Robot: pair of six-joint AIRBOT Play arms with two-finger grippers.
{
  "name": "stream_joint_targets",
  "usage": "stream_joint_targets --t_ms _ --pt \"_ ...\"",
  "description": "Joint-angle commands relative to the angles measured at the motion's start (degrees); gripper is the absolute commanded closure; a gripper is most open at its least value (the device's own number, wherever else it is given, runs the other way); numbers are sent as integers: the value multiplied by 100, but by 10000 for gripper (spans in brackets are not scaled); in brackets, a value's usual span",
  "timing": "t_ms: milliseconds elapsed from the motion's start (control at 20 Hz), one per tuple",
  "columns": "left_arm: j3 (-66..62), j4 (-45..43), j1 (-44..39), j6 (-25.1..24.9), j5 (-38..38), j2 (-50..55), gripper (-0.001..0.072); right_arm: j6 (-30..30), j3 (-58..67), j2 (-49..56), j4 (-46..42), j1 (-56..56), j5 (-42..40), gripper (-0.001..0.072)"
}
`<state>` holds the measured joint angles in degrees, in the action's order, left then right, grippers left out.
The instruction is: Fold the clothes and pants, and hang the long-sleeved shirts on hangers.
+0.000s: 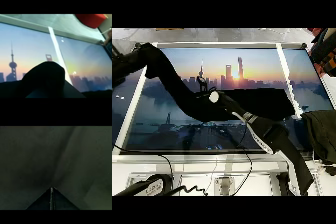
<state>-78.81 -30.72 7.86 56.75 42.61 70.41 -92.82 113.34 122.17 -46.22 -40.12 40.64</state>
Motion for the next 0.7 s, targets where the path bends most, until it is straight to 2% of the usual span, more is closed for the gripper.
stream_joint_targets --t_ms 0,150,350,550,600,650 --pt "-2 -42 -463 -7 181 380 696 -11 55 -269 -680 614 730 687" --pt "-2 -70 -1198 -9 221 1032 696 -11 52 -798 -1128 1602 966 688" --pt "-2 221 -2396 -4 55 1954 696 -9 52 -1464 -1169 2872 1327 687" --pt "-2 396 -3462 -11 -839 2461 689 55 52 -1740 -1335 3637 2059 687" --pt "-2 396 -3600 -24 -979 2498 527 61 52 -1740 -1388 3742 2221 687" --pt "-2 376 -3652 -26 -1005 2496 147 61 52 -1740 -1456 3821 2356 687"
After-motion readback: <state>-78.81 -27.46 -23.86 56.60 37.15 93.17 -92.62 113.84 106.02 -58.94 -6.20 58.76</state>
